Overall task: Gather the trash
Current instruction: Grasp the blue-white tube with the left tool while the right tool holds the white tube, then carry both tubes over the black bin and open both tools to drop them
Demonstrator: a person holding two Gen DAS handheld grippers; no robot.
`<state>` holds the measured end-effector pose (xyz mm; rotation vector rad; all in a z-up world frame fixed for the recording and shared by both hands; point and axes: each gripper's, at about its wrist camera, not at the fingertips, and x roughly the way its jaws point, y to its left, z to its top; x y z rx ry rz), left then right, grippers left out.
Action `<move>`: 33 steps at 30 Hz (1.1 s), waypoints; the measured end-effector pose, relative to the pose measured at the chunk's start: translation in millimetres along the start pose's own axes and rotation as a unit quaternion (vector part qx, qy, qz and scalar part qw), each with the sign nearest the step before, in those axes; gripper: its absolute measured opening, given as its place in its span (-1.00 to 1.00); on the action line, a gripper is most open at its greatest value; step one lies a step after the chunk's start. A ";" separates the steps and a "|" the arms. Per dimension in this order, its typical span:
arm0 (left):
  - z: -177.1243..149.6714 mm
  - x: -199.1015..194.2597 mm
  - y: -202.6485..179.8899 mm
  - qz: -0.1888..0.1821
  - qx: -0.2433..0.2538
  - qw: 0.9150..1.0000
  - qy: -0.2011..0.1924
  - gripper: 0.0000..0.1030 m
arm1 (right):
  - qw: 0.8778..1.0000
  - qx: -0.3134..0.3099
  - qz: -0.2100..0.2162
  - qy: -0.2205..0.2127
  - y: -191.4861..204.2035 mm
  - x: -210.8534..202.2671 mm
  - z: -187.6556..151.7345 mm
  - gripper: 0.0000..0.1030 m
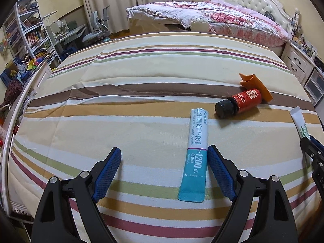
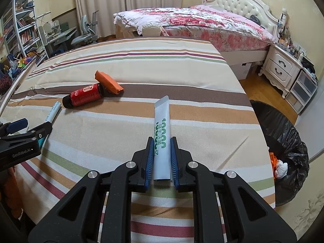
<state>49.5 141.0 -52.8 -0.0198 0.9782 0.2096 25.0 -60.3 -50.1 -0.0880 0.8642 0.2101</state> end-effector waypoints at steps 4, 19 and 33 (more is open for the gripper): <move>1.9 2.0 -2.9 -0.012 0.007 1.000 -0.007 0.61 | 1.000 0.002 -0.001 0.000 0.0 0.3 0.7 -0.68; -6.1 -6.1 -14.9 -0.049 0.047 0.997 -0.040 -0.62 | 1.000 0.002 -0.008 -0.003 -1.5 3.8 5.1 -0.70; 4.9 -31.3 -27.8 -0.077 0.043 0.993 -0.082 -0.64 | 0.999 0.027 -0.023 -0.037 -17.2 -21.8 10.4 -0.71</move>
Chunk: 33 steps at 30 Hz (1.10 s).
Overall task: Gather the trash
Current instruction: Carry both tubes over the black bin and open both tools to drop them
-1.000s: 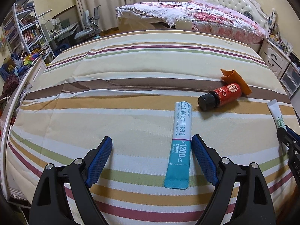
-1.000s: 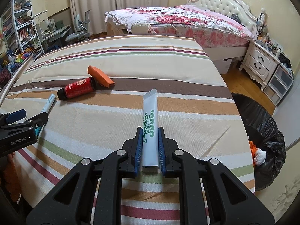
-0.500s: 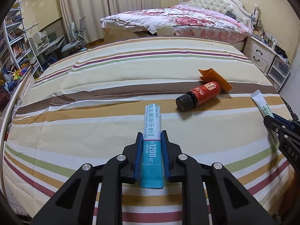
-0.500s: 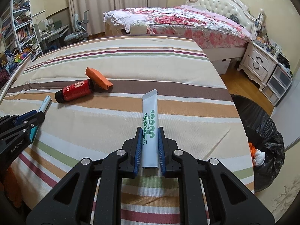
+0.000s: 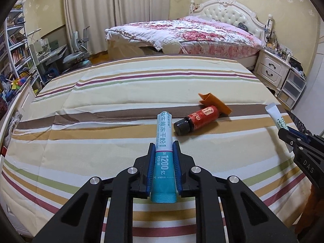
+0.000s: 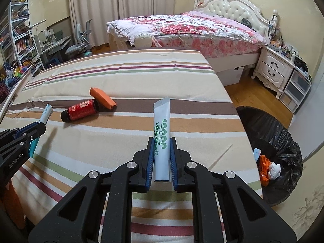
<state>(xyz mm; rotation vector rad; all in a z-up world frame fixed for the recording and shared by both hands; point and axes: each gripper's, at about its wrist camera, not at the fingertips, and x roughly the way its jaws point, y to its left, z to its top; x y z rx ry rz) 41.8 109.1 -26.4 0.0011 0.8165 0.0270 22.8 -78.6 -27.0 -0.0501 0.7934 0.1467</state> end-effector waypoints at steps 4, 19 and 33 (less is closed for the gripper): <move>10.8 -7.4 -20.9 -0.020 0.017 0.999 -0.023 -0.64 | 0.999 0.020 -0.021 -0.016 -22.2 -11.4 5.2 -0.71; 51.6 -5.4 -140.7 -0.133 0.093 0.984 -0.068 -0.64 | 0.987 0.101 -0.119 -0.039 -124.8 -26.7 6.4 -0.71; 66.9 32.8 -234.7 -0.141 0.158 0.976 -0.057 -0.64 | 0.974 0.155 -0.162 -0.037 -175.8 -10.8 -1.6 -0.71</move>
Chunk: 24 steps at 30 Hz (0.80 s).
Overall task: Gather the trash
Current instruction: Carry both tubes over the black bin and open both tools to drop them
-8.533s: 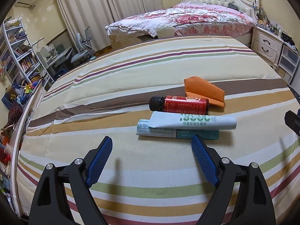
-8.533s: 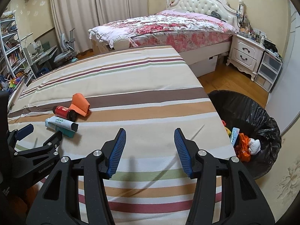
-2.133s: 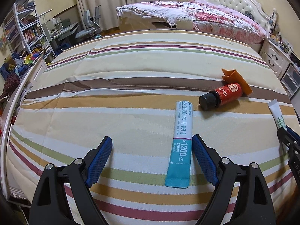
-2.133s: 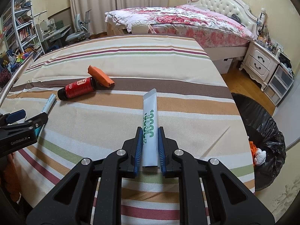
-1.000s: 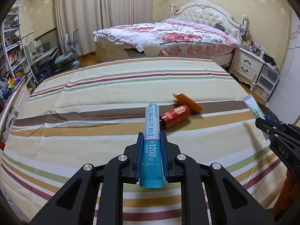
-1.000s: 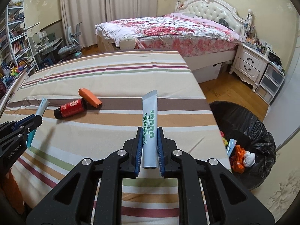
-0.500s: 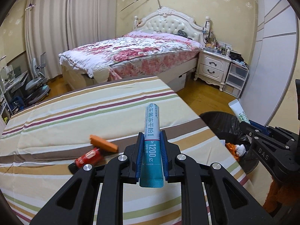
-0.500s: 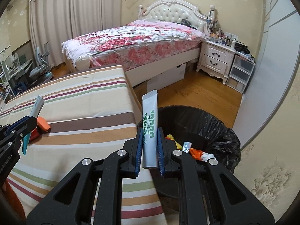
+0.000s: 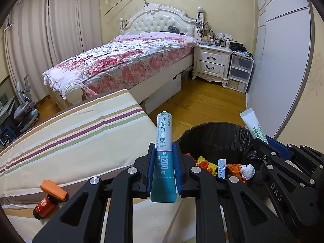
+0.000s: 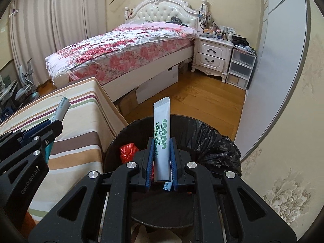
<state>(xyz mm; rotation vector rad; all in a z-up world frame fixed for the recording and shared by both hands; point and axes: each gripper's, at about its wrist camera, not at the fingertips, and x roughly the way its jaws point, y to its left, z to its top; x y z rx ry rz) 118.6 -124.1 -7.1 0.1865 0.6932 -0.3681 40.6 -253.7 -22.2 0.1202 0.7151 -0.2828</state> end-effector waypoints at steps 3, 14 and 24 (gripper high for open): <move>4.1 13.8 -9.0 0.001 0.008 1.000 0.007 -0.64 | 1.000 0.012 -0.007 0.002 -8.4 7.2 0.8 -0.71; 11.3 42.0 -30.4 -0.002 0.028 0.999 0.024 -0.63 | 0.999 0.044 -0.026 0.013 -32.1 30.5 1.9 -0.70; 13.8 53.1 -40.9 -0.002 0.042 0.999 0.034 -0.60 | 0.997 0.060 -0.033 0.018 -43.0 38.9 2.5 -0.69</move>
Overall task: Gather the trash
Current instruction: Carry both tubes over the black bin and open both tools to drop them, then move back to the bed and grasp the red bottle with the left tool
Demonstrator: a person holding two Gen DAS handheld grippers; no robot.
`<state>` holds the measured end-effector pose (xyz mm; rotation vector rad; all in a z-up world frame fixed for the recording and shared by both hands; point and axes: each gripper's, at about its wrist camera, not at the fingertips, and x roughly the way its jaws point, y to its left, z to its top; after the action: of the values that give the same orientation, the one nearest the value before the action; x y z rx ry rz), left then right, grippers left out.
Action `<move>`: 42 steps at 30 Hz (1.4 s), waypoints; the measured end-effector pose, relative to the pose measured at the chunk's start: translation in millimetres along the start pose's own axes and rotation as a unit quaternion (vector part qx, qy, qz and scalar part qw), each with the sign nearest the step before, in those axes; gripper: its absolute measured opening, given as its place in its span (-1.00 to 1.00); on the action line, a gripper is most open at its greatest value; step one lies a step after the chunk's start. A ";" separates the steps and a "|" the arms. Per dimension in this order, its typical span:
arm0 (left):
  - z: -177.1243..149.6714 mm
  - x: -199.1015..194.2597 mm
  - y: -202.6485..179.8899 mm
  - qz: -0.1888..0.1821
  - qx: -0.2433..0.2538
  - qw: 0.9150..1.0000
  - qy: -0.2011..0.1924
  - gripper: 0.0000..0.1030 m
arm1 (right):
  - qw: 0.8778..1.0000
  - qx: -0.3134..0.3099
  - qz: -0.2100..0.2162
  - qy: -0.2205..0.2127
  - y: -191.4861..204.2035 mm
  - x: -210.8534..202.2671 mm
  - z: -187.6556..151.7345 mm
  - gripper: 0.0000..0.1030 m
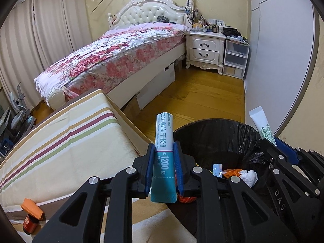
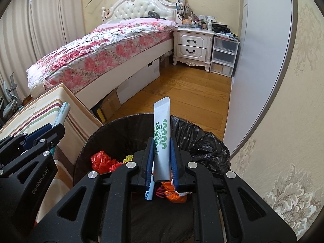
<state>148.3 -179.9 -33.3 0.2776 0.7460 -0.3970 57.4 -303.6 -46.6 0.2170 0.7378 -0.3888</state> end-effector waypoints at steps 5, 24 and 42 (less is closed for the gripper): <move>0.1 3.9 -2.5 0.004 0.003 1.000 0.002 -0.12 | 1.000 0.004 -0.006 -0.001 -1.2 1.2 0.5 -0.68; -6.2 -14.5 13.9 0.017 -0.013 1.000 -0.010 0.42 | 1.000 0.003 -0.017 -0.017 3.6 -14.4 -0.8 -0.02; -81.7 -75.2 120.6 0.110 -0.091 0.990 0.018 0.43 | 0.991 -0.093 0.099 0.000 107.2 -52.8 -26.9 -0.01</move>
<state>102.8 -22.6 -25.3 0.1928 0.7719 -0.1145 50.2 -183.5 -23.6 0.1122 0.7402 -0.1298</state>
